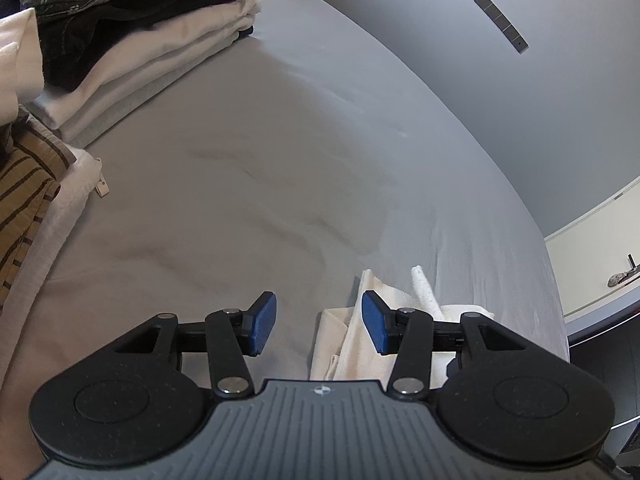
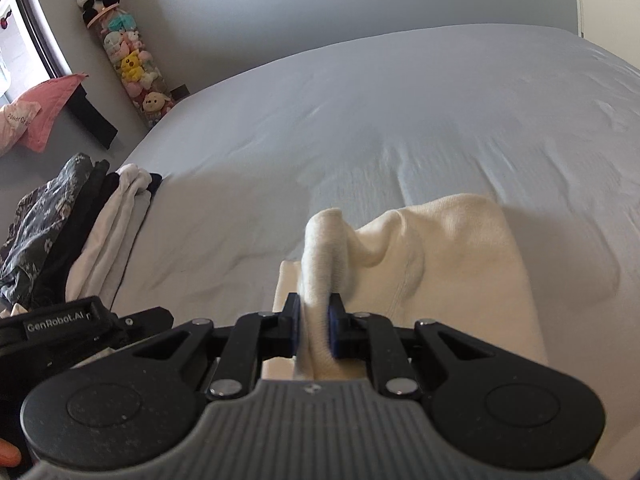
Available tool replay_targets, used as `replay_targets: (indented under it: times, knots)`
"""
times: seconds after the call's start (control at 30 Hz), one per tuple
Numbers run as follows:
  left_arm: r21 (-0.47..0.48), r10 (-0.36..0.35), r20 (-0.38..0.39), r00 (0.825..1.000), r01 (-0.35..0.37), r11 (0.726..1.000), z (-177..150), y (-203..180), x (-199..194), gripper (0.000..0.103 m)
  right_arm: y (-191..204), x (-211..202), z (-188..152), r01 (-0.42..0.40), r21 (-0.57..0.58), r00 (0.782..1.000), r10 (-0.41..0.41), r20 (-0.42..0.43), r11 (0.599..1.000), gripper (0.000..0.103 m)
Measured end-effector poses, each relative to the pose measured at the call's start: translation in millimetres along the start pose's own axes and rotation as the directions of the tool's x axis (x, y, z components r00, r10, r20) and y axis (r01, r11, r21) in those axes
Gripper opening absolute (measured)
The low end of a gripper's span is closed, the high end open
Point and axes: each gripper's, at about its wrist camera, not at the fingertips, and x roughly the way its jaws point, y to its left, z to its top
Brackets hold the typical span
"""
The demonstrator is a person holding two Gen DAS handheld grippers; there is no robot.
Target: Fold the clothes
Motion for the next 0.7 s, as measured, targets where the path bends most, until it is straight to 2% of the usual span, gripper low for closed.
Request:
replay_targets:
  times: [0.3,0.6,0.67,0.7]
  knots:
    - [0.003,0.014,-0.004,1.0,-0.014,1.0,2,1,1,0.054,24,28,-24,-0.002,-0.077,0.998,-0.003,-0.069,0.997,0.016]
    - [0.062,0.027,-0.024,0.999,-0.025,0.998,-2,-8,5,0.055,30,47,-37,-0.002,-0.136,0.993,-0.015,-0.12,0.991,0.017]
    - [0.07,0.03,-0.03,0.999,-0.028,0.997,-4,-8,5,0.054,28,46,-38,-0.008,-0.146,0.991,-0.011,-0.133,0.989,0.018]
    - [0.072,0.031,-0.035,0.999,-0.028,0.997,-5,-8,5,0.055,27,45,-38,-0.018,-0.147,0.99,-0.003,-0.139,0.989,0.022]
